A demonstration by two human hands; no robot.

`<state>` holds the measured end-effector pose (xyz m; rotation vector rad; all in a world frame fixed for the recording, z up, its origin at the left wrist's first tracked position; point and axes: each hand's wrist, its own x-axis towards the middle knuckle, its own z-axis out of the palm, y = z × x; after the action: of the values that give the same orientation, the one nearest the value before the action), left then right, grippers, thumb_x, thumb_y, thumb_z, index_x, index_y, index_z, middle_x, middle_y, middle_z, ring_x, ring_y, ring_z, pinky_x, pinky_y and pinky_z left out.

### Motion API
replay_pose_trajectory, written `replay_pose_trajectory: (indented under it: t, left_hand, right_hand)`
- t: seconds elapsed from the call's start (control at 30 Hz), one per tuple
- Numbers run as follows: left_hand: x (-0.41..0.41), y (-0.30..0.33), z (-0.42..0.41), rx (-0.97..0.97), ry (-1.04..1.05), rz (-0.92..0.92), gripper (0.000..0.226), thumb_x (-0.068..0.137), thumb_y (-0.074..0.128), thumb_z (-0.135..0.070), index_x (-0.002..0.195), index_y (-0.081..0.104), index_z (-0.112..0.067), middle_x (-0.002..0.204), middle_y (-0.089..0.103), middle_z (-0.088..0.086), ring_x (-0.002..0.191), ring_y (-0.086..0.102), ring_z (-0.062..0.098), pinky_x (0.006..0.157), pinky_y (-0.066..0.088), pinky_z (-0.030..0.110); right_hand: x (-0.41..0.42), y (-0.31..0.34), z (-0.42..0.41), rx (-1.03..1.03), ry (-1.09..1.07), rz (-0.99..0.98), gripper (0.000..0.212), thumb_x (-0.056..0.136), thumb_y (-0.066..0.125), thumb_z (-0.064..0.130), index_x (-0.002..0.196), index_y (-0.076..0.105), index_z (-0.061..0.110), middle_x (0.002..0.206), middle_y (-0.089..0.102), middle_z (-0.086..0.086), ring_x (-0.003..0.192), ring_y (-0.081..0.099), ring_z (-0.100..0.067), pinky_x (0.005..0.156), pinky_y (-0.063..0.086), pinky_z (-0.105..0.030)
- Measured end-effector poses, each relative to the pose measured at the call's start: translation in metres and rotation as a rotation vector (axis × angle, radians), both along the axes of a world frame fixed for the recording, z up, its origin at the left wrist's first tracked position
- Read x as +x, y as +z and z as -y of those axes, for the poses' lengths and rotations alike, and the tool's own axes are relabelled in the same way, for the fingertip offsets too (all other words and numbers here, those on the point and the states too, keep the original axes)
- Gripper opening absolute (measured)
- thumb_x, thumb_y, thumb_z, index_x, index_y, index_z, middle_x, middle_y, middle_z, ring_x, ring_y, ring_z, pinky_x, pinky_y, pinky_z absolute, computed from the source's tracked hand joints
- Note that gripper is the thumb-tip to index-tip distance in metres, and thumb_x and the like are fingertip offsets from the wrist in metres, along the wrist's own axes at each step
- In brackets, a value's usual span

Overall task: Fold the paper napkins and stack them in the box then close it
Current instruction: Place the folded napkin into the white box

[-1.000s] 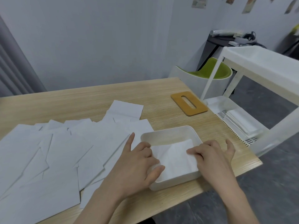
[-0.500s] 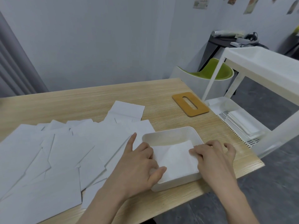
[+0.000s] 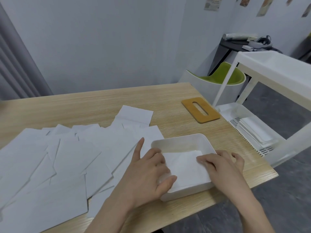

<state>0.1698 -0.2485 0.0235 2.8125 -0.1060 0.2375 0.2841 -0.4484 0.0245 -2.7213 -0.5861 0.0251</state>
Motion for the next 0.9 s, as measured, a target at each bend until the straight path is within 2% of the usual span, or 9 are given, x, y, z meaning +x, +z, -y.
replay_pose_trajectory:
  t: [0.07, 0.2, 0.3, 0.37, 0.43, 0.5, 0.67, 0.77, 0.9]
  left_hand:
    - [0.001, -0.003, -0.001, 0.047, 0.016, 0.012, 0.057, 0.092, 0.026, -0.06, 0.089, 0.076, -0.033, 0.09, 0.059, -0.017, 0.129, 0.047, 0.009, 0.117, -0.017, 0.047]
    - [0.003, -0.004, -0.001, 0.075, 0.019, 0.024, 0.055, 0.092, 0.031, -0.059, 0.083, 0.077, -0.03, 0.078, 0.058, -0.016, 0.127, 0.052, 0.012, 0.117, -0.016, 0.05]
    - [0.001, -0.002, -0.001, 0.014, 0.007, 0.028, 0.058, 0.091, 0.026, -0.063, 0.102, 0.074, -0.033, 0.099, 0.062, -0.016, 0.136, 0.04, 0.008, 0.115, -0.023, 0.05]
    - [-0.002, -0.002, -0.002, -0.057, 0.004, 0.066, 0.055, 0.092, 0.029, -0.062, 0.112, 0.071, -0.034, 0.118, 0.061, -0.014, 0.14, 0.034, 0.007, 0.116, -0.019, 0.05]
    - [-0.007, -0.001, -0.004, -0.137, 0.011, 0.118, 0.05, 0.092, 0.035, -0.059, 0.117, 0.069, -0.032, 0.132, 0.057, -0.01, 0.143, 0.031, 0.008, 0.117, -0.01, 0.051]
    - [-0.013, -0.001, -0.008, -0.187, 0.03, 0.153, 0.05, 0.092, 0.037, -0.057, 0.122, 0.067, -0.031, 0.14, 0.053, -0.007, 0.144, 0.029, 0.009, 0.119, -0.006, 0.051]
    - [-0.027, 0.002, -0.026, -0.221, 0.077, 0.131, 0.055, 0.092, 0.032, -0.058, 0.132, 0.059, -0.033, 0.148, 0.044, -0.008, 0.145, 0.026, 0.006, 0.121, -0.009, 0.048]
    - [-0.039, 0.0, -0.039, -0.227, 0.117, 0.108, 0.054, 0.092, 0.03, -0.059, 0.134, 0.057, -0.036, 0.148, 0.042, -0.01, 0.143, 0.028, 0.002, 0.121, -0.008, 0.045]
    - [-0.058, -0.006, -0.059, -0.267, 0.206, 0.097, 0.044, 0.094, 0.04, -0.052, 0.13, 0.06, -0.036, 0.143, 0.046, -0.013, 0.136, 0.036, -0.002, 0.122, 0.002, 0.041]
  right_hand:
    - [0.001, -0.001, 0.0, -0.019, 0.007, -0.019, 0.031, 0.1, 0.043, 0.023, 0.102, 0.065, 0.045, 0.09, 0.049, 0.02, 0.123, 0.026, 0.004, 0.103, -0.004, -0.024]
    - [0.002, 0.0, 0.001, -0.023, 0.008, -0.027, 0.033, 0.101, 0.04, 0.022, 0.105, 0.063, 0.046, 0.087, 0.047, 0.02, 0.122, 0.024, 0.004, 0.104, -0.005, -0.024]
    - [-0.003, 0.004, -0.003, -0.004, 0.003, 0.025, 0.025, 0.1, 0.044, 0.029, 0.106, 0.064, 0.043, 0.089, 0.052, 0.024, 0.126, 0.031, -0.001, 0.106, -0.003, -0.029]
    - [-0.009, 0.009, -0.007, -0.002, -0.002, 0.086, 0.022, 0.097, 0.048, 0.03, 0.11, 0.063, 0.041, 0.11, 0.058, 0.024, 0.13, 0.032, -0.004, 0.108, 0.0, -0.033]
    - [-0.015, 0.012, -0.012, -0.015, 0.017, 0.128, 0.026, 0.096, 0.05, 0.031, 0.117, 0.06, 0.041, 0.132, 0.051, 0.02, 0.136, 0.024, -0.005, 0.109, 0.0, -0.033]
    - [-0.021, 0.015, -0.019, 0.01, 0.052, 0.136, 0.029, 0.095, 0.051, 0.032, 0.122, 0.057, 0.04, 0.14, 0.045, 0.015, 0.14, 0.017, -0.006, 0.109, -0.004, -0.03]
    - [-0.038, 0.019, -0.043, 0.103, 0.146, 0.169, 0.034, 0.093, 0.055, 0.035, 0.126, 0.055, 0.036, 0.143, 0.042, 0.015, 0.143, 0.012, -0.005, 0.104, -0.015, -0.014]
    - [-0.048, 0.018, -0.06, 0.163, 0.212, 0.163, 0.031, 0.095, 0.052, 0.037, 0.126, 0.056, 0.035, 0.141, 0.042, 0.017, 0.141, 0.013, -0.002, 0.103, -0.011, -0.013]
    - [-0.06, 0.019, -0.084, 0.2, 0.291, 0.141, 0.032, 0.094, 0.049, 0.041, 0.125, 0.055, 0.037, 0.14, 0.042, 0.019, 0.132, 0.008, 0.008, 0.1, -0.003, -0.014]
